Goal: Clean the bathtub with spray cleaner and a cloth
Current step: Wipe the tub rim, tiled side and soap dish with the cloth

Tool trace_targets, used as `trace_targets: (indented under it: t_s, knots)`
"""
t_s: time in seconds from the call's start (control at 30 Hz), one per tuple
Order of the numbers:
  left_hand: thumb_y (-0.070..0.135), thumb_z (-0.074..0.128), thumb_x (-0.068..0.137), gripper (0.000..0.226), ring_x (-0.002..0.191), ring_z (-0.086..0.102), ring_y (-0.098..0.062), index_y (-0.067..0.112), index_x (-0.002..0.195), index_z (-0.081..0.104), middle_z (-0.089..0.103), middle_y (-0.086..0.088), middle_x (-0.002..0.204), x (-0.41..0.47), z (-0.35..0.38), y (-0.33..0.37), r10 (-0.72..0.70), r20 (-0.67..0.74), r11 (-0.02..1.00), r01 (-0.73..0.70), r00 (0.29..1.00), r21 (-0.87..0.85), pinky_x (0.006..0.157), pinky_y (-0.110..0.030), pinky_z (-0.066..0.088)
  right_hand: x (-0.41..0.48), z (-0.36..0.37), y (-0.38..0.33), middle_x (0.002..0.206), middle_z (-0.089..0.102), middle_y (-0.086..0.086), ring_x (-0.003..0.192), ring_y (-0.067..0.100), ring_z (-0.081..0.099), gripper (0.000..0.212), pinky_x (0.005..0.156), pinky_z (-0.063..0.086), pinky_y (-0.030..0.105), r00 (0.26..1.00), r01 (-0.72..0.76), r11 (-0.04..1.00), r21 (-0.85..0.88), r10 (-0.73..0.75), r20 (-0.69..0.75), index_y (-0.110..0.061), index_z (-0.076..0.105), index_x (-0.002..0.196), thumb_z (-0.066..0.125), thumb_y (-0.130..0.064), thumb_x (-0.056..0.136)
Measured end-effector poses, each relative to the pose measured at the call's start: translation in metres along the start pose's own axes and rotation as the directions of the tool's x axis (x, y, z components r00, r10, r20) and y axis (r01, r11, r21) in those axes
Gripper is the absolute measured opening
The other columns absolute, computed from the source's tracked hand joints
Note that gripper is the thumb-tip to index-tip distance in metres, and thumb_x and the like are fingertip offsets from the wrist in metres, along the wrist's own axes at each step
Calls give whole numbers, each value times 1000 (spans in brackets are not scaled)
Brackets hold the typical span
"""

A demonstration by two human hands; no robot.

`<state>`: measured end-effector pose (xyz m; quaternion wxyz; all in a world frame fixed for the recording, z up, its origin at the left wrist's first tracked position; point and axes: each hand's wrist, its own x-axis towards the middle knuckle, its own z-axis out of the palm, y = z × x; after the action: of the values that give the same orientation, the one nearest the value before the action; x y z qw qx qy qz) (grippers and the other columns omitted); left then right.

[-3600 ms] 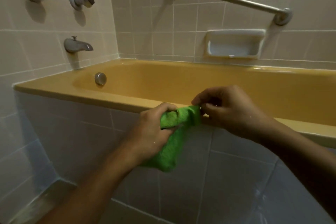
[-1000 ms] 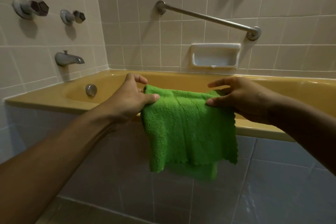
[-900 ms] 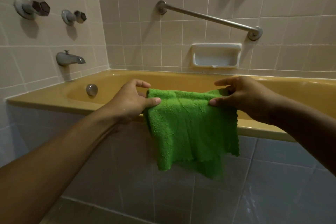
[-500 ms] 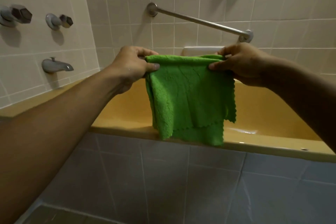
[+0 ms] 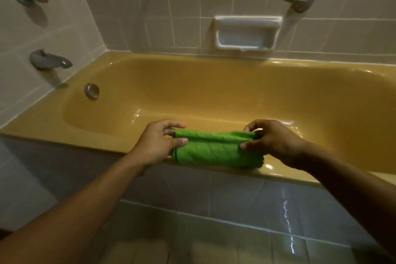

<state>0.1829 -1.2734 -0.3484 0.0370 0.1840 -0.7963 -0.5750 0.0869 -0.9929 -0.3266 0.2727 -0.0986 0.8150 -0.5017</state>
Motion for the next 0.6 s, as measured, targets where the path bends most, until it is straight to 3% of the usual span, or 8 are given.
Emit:
trace_targets:
  t_s: [0.13,0.27,0.3,0.37,0.43,0.47,0.53,0.6]
  knots:
    - [5,88,77,35,81,65,-25,21,103,70,63,-9,89,12,10,-18,-114,-49,993,116,992,38,77,-39,55,19,9,11,107,68,12,100,29,65,44,85,59,43,989,-138,990,-27,136,-53,-17,64,112,87,-10,75]
    - [17,92,74,32,71,61,-11,22,97,69,62,4,78,25,20,-28,-49,-173,940,104,984,324,65,-21,46,36,19,16,113,63,7,103,24,61,58,85,54,33,986,-71,931,-358,12,-164,-25,60,127,89,-26,77]
    - [20,91,76,33,73,61,-12,21,101,70,62,4,79,26,23,-29,-25,-175,926,89,984,366,65,-21,45,40,22,18,119,63,10,107,26,61,59,86,52,32,987,-54,904,-423,-15,-159,-23,58,131,87,-27,80]
    - [30,86,83,38,95,65,-22,20,115,69,63,-2,96,30,31,-35,-14,-145,861,86,989,502,79,-27,46,50,28,25,132,59,13,119,30,56,64,95,48,36,992,-57,808,-586,-22,-127,-22,52,141,81,-33,86]
    - [49,71,92,47,124,50,-33,22,130,62,52,-10,127,34,38,-36,-125,-114,683,169,986,710,103,-39,39,59,31,31,143,49,12,131,32,46,65,106,40,45,996,-82,650,-755,36,-77,-21,44,148,68,-46,93]
    - [55,63,95,51,129,41,-36,23,134,58,44,-11,135,36,39,-34,-195,-110,592,207,975,779,108,-43,33,63,30,32,144,47,11,133,33,42,63,107,36,48,995,-89,607,-790,89,-44,-19,44,148,61,-51,97]
    - [59,57,97,49,128,33,-35,27,134,59,36,-9,136,39,39,-29,-240,-94,514,209,966,832,107,-44,28,71,26,31,133,58,8,123,29,49,47,105,34,48,982,-77,645,-760,180,54,-18,60,134,56,-50,100]
    - [56,61,96,40,127,31,-31,32,128,62,36,-5,134,39,39,-25,-167,-97,511,170,981,842,104,-43,28,76,21,30,116,69,4,103,23,57,31,102,42,45,976,-48,722,-690,181,121,-18,74,114,62,-43,99]
